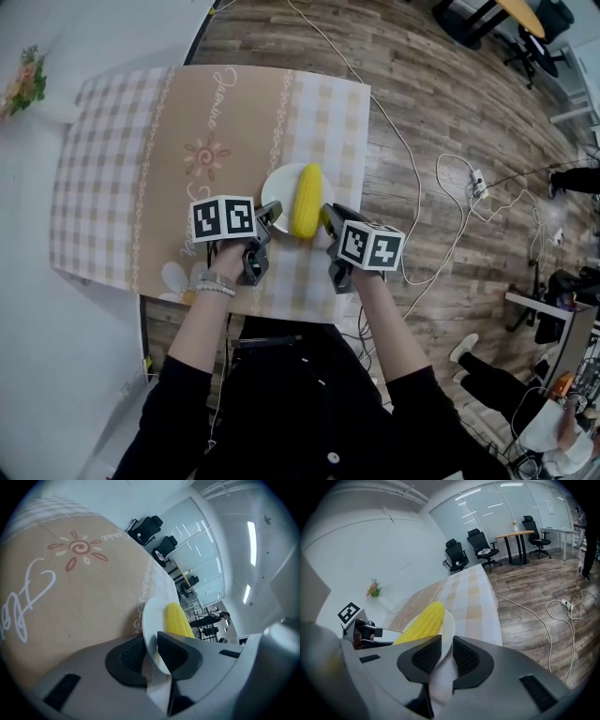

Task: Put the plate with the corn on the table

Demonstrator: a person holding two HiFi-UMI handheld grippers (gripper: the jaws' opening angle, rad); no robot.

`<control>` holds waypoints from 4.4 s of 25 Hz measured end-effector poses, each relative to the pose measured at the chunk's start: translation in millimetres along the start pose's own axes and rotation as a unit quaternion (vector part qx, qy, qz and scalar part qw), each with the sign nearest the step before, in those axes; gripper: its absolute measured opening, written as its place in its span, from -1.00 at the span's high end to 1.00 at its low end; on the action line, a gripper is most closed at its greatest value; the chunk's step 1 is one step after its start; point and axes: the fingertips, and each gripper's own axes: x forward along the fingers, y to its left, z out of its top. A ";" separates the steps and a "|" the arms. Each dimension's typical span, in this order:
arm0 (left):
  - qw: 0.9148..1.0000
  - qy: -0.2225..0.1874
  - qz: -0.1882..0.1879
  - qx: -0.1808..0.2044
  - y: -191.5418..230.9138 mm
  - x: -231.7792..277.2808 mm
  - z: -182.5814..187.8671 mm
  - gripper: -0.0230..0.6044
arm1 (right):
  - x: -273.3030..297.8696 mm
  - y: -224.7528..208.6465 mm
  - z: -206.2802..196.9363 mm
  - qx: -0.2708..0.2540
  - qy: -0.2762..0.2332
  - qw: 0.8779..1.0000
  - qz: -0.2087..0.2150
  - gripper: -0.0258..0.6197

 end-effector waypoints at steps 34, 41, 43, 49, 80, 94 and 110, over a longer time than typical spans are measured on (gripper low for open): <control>0.984 -0.119 0.046 0.122 -31.3 -66.7 -12.3 0.81 | -33.5 4.5 -0.3 -0.165 -0.004 0.985 -0.039 0.74; 0.965 -0.170 0.047 0.193 -70.4 -90.5 -19.1 0.85 | -62.4 32.6 8.1 -0.223 -0.035 0.974 -0.002 0.76; 0.958 -0.184 0.043 0.215 -83.3 -97.1 -19.5 0.87 | -72.4 39.4 13.8 -0.234 -0.050 0.971 0.006 0.77; 0.941 -0.208 0.035 0.264 -116.3 -116.0 -26.9 0.88 | -108.8 57.9 28.0 -0.237 -0.093 0.967 0.028 0.77; 0.886 -0.275 0.027 0.372 -215.3 -179.2 -56.1 0.88 | -230.9 117.3 65.3 -0.297 -0.210 0.926 0.097 0.78; 0.888 -0.272 0.039 0.369 -211.4 -179.0 -61.5 0.88 | -232.6 125.5 56.4 -0.308 -0.201 0.923 0.113 0.78; 0.890 -0.265 0.034 0.368 -215.0 -173.8 -68.1 0.88 | -235.8 125.9 54.5 -0.311 -0.198 0.922 0.117 0.79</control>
